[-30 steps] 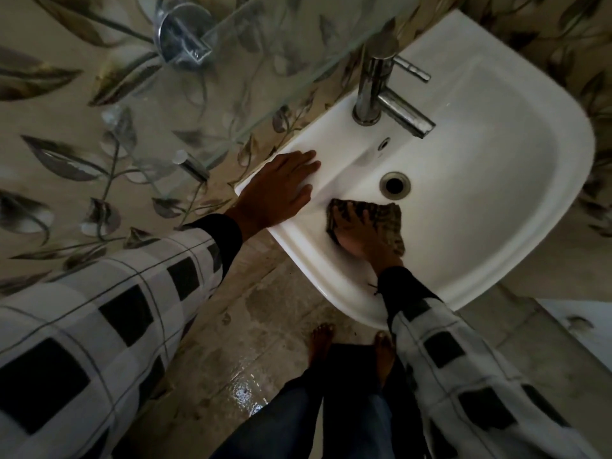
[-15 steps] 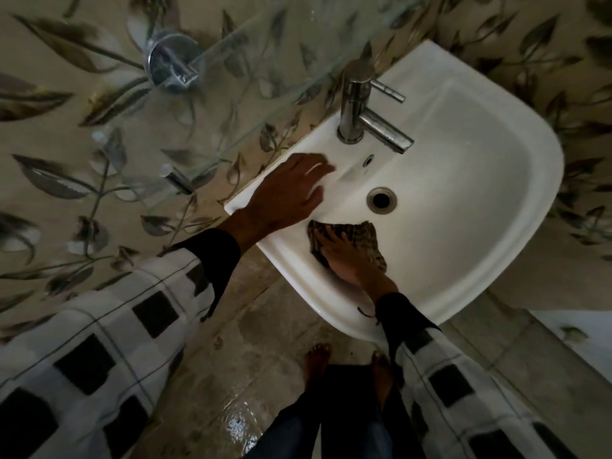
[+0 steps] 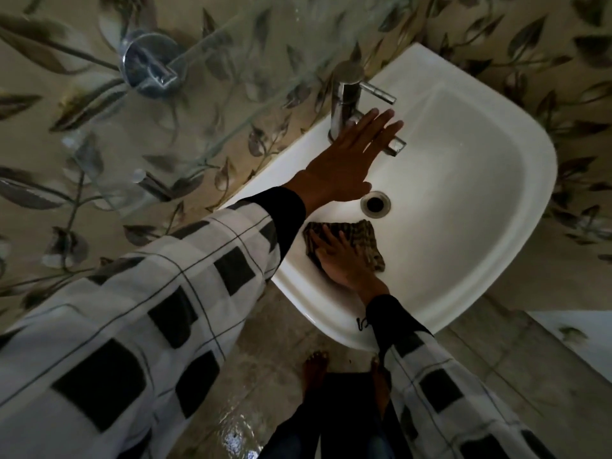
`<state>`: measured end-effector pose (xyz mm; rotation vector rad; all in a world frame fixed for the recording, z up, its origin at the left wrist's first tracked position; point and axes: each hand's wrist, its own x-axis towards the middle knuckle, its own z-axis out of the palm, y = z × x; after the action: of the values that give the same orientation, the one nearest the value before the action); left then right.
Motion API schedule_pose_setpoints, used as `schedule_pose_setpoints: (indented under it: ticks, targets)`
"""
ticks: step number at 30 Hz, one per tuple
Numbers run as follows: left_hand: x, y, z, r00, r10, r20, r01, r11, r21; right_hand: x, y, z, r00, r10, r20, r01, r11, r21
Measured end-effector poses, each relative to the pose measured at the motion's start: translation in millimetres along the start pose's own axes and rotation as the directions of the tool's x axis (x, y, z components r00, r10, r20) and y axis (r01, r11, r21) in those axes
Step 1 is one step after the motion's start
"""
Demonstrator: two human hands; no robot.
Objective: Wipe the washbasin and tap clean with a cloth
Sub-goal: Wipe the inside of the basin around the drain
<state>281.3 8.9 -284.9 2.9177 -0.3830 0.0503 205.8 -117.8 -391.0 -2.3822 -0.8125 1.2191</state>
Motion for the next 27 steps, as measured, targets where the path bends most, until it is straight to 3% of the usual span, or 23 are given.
schedule_pose_setpoints:
  ticks: [5,10,13,16,20,23,27]
  targets:
    - [4,-2,7,1.0,-0.008,0.007,0.008,1.0,0.013,7,20,-2,0.997,-0.07,0.026,0.073,0.991,-0.115]
    - [4,-8,5,0.999,-0.001,0.042,0.003,0.998,-0.061,14,13,-6,0.998,0.026,-0.054,-0.031,0.995,-0.095]
    - [4,-5,5,0.999,-0.014,0.043,0.017,0.998,-0.066,6,9,-2,0.999,-0.05,0.018,0.051,0.996,-0.067]
    - [4,-1,0,0.996,-0.04,0.084,0.048,0.995,-0.092,10,31,-8,0.993,-0.108,0.042,0.113,0.98,-0.165]
    - [5,-2,-7,0.991,-0.046,0.124,0.062,0.989,-0.133,19,34,-18,0.993,0.04,-0.107,-0.058,0.984,-0.171]
    - [8,-6,-6,0.995,-0.061,0.08,0.073,0.985,-0.154,11,11,-8,0.998,0.025,-0.06,-0.03,0.996,-0.088]
    - [12,-7,-5,0.992,0.012,-0.126,-0.017,0.999,-0.038,8,30,-12,0.994,-0.105,0.005,0.105,0.992,-0.072]
